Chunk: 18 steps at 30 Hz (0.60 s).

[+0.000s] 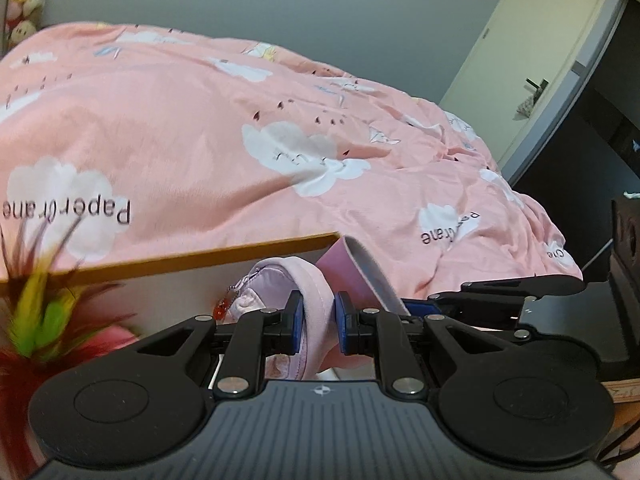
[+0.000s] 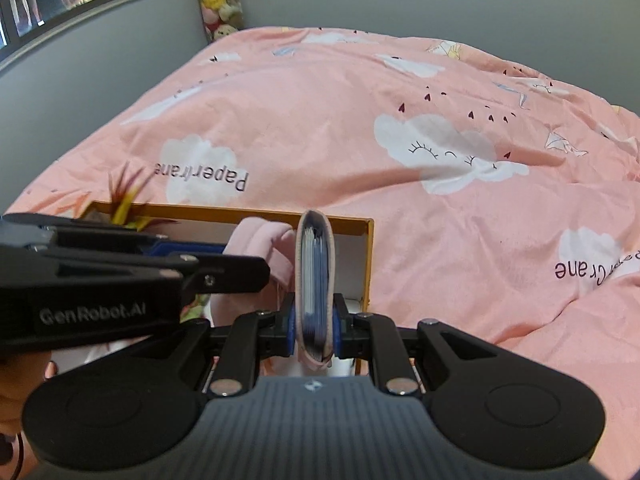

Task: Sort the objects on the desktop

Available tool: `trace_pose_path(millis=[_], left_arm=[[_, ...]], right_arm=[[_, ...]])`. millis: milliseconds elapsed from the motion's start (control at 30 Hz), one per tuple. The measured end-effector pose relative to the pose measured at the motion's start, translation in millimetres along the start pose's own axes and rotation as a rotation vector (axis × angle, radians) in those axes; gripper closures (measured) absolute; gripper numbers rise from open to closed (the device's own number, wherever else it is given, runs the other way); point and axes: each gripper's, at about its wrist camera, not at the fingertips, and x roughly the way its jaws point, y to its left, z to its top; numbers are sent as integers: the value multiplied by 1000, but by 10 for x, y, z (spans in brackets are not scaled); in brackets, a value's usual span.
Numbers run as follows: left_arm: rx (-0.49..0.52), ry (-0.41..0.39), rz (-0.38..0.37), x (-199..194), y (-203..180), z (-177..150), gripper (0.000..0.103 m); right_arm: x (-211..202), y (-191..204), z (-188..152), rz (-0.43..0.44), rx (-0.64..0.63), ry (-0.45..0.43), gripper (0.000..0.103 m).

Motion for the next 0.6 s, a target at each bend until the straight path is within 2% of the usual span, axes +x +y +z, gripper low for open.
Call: trace_pose_path(millis=[400,600], left_arm=[[-46,10,13,82,124,-63,82],[-70,48,32,94,134,-40,77]], right_arm=[[358,114,11,-84,-74,64,85],[385,158,7,-118,-122,45,85]])
